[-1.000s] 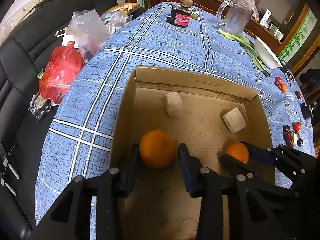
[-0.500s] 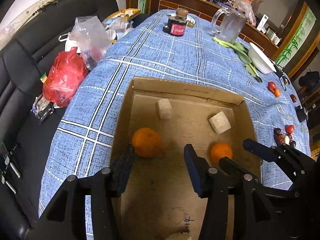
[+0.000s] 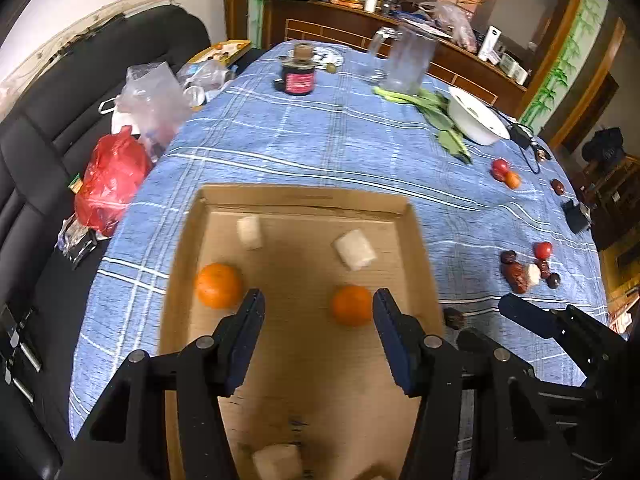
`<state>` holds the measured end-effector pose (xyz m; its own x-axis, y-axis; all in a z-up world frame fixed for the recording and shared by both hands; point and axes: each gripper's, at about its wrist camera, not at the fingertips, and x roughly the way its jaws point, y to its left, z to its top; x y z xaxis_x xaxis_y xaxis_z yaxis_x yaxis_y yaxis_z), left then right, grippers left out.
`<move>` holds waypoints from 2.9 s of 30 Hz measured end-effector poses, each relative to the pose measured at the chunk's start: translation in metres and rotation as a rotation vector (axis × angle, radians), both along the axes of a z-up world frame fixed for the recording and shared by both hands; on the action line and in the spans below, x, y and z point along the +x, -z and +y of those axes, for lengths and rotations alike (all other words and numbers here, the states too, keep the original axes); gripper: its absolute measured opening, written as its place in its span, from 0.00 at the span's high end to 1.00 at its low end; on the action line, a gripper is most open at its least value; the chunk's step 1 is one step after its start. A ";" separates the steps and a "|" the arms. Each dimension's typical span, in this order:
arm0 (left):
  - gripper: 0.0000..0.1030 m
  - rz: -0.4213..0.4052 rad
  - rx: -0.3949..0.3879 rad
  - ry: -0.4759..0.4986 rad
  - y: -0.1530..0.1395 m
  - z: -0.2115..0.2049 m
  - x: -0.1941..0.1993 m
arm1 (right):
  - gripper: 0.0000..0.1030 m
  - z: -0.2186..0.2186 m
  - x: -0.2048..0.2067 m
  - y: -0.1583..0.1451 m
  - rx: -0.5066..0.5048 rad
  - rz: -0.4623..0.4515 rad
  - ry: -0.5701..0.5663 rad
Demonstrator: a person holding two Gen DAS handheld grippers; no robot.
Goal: Organize fruits
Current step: 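Lower both oranges into the box and open both tools, then move both open tools toward the dates and plums on the table, then grasp a red date with the left tool while the right tool grasps a dark plum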
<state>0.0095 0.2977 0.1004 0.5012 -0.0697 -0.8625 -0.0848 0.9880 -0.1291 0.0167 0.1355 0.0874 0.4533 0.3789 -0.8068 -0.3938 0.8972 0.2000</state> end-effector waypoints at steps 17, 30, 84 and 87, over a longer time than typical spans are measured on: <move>0.46 0.008 -0.011 0.103 0.000 -0.101 0.003 | 0.39 -0.117 -0.014 0.003 0.022 0.026 0.160; 0.46 0.049 -0.017 0.124 0.020 -0.160 0.008 | 0.39 -0.186 -0.015 0.019 0.022 0.066 0.220; 0.74 0.041 -0.172 0.222 0.073 -0.235 0.059 | 0.74 -0.244 0.043 0.064 -0.088 0.076 0.242; 0.74 0.029 -0.176 0.216 0.066 -0.229 0.052 | 0.74 -0.245 0.037 0.062 -0.068 0.087 0.257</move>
